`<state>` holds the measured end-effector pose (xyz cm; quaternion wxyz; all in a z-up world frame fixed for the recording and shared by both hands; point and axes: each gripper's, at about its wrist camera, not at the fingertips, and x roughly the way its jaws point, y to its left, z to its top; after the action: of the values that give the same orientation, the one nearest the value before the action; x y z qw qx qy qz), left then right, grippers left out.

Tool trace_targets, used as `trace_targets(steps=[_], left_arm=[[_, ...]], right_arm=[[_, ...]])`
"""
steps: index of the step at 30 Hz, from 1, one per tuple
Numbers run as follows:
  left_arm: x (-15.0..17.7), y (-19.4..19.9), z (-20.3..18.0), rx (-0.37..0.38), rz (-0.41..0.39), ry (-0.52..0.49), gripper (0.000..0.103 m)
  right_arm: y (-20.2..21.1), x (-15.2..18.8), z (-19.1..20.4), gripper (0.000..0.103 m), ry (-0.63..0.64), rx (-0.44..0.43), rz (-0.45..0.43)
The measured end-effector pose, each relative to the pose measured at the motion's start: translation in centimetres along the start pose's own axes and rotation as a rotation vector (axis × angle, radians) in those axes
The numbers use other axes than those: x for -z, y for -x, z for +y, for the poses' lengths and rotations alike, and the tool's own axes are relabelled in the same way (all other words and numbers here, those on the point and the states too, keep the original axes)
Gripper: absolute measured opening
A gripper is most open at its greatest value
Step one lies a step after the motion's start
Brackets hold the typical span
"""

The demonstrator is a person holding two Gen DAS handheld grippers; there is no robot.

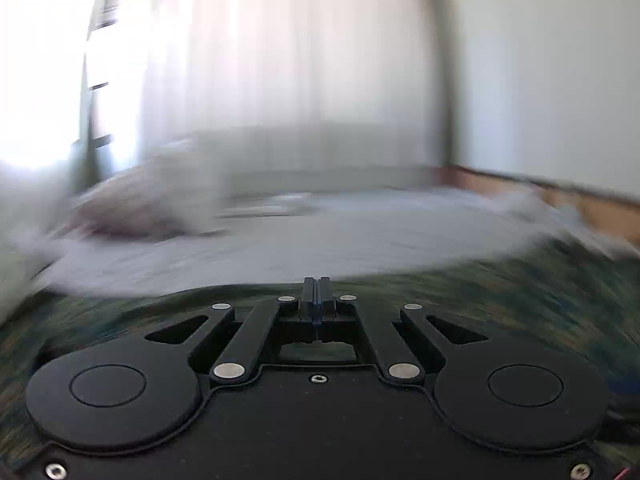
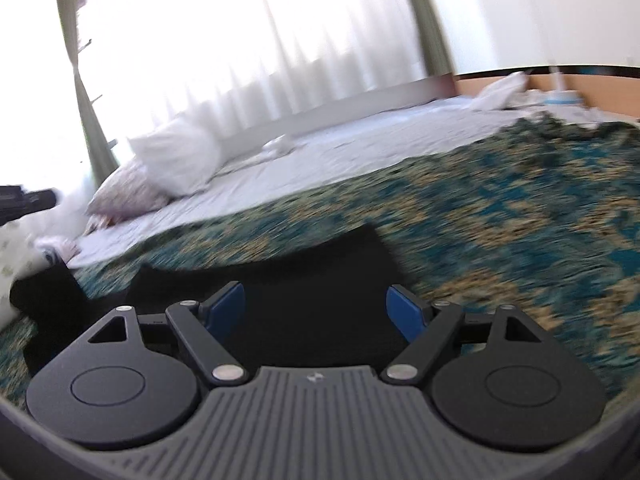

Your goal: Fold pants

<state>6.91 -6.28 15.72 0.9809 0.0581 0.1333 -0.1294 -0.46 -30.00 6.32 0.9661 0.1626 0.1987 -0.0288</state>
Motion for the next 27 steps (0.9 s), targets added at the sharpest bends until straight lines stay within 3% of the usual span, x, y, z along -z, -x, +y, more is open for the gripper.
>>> trace_targets(steps=[3,5,6,7,8,9,12,15,22,27], left_arm=[[1.8,-2.5,-7.6,0.106,0.093,-0.083,0.004],[3.6,-3.3,-9.4,0.159,0.159,-0.028,0.008],[4.6,-3.2,-9.7,0.166,0.185,0.002,0.015],[5.5,-3.2,-9.6,0.153,0.206,0.017,0.022],[6.5,-3.3,-8.9,0.116,0.215,0.014,0.045],[7.2,-3.3,-8.2,0.066,0.211,0.003,0.060],[8.5,-2.6,-5.4,-0.111,0.167,-0.033,0.079],[9.0,-1.9,-0.8,-0.262,0.166,0.027,0.083],[10.6,2.2,12.5,-0.460,0.103,0.428,0.082],[11.6,4.6,18.5,-0.532,0.092,0.474,0.073]], right_arm=[[1.0,-0.4,-2.3,0.088,-0.030,0.050,-0.013],[1.7,-0.3,-3.7,0.088,-0.042,0.066,-0.013],[2.0,-0.2,-4.3,0.088,-0.041,0.072,-0.012],[2.1,0.0,-4.8,0.088,-0.037,0.077,-0.010],[2.2,0.3,-5.2,0.088,-0.032,0.081,-0.004],[2.0,0.5,-5.5,0.088,-0.029,0.085,0.006],[1.5,0.9,-5.5,0.088,-0.031,0.074,0.025],[0.8,1.0,-3.8,0.088,0.006,0.033,0.033],[-2.1,1.3,6.9,0.090,0.349,-0.174,0.067],[-4.4,3.8,18.3,0.090,0.738,-0.326,0.007]])
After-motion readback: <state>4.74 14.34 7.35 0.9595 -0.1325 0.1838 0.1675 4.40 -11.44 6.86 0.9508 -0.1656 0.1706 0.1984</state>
